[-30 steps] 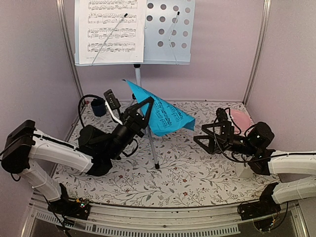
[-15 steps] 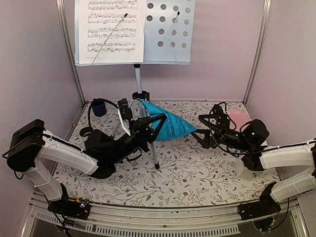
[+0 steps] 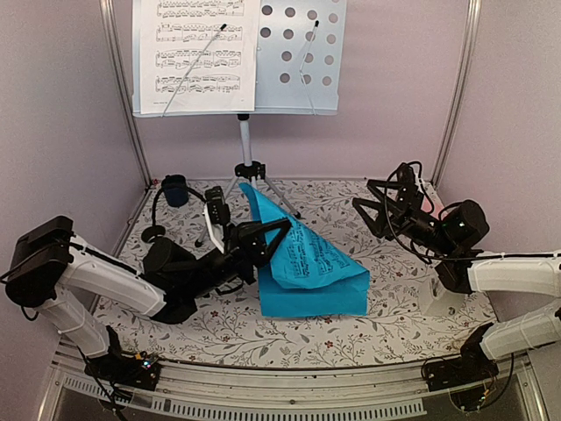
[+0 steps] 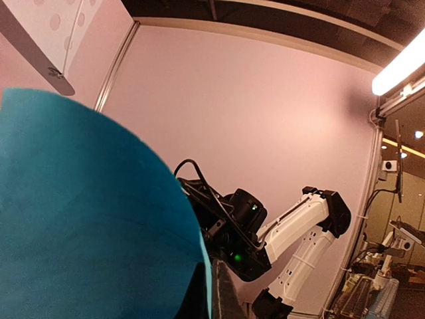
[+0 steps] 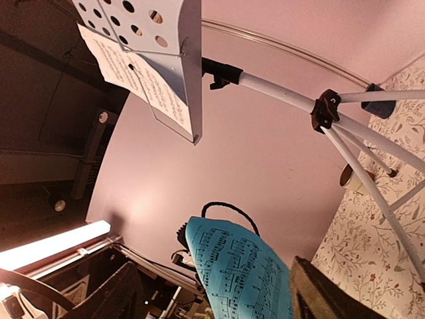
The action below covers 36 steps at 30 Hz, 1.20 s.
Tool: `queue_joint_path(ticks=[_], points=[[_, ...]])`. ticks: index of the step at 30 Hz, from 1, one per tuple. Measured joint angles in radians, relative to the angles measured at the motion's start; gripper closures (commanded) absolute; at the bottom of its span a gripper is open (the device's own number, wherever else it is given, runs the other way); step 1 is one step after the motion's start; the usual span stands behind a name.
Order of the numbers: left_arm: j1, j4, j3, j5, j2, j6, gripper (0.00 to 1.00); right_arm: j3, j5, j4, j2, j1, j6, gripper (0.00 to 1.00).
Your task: Set up the instrument practice props
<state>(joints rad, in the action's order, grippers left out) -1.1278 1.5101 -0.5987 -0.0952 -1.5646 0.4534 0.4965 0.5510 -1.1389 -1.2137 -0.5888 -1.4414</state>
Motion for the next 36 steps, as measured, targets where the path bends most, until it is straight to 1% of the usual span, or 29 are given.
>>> queue_joint_path(ticks=[4,8,9,16,19,22,26,32,36], points=[[-0.008,0.000,0.000,0.000,0.000,0.000,1.00,0.000,0.008,0.008,-0.021,0.001,-0.015,0.10],[-0.008,-0.019,-0.012,0.089,0.006,0.002,1.00,-0.022,0.026,0.062,-0.004,0.001,-0.018,0.03],[-0.008,-0.040,-0.022,0.126,0.014,0.005,1.00,-0.029,0.027,0.100,0.017,0.001,-0.011,0.00],[-0.008,-0.123,-0.086,0.364,0.058,0.039,1.00,-0.031,-0.026,0.468,0.309,0.008,0.094,0.01],[-0.003,-0.124,-0.128,0.402,0.032,0.041,1.00,-0.045,-0.038,0.533,0.362,0.014,0.083,0.01],[0.003,-0.097,-0.158,0.394,-0.010,0.050,1.00,-0.097,-0.032,0.513,0.327,0.015,0.027,0.01],[0.011,-0.053,-0.171,0.344,-0.067,0.063,1.00,-0.139,-0.019,0.454,0.199,0.015,-0.063,0.01],[0.012,-0.004,-0.180,0.218,-0.118,0.078,1.00,-0.130,-0.014,0.249,0.071,0.016,-0.177,0.01],[0.012,-0.002,-0.181,0.139,-0.142,0.087,1.00,-0.130,-0.017,0.109,-0.001,0.016,-0.260,0.01]])
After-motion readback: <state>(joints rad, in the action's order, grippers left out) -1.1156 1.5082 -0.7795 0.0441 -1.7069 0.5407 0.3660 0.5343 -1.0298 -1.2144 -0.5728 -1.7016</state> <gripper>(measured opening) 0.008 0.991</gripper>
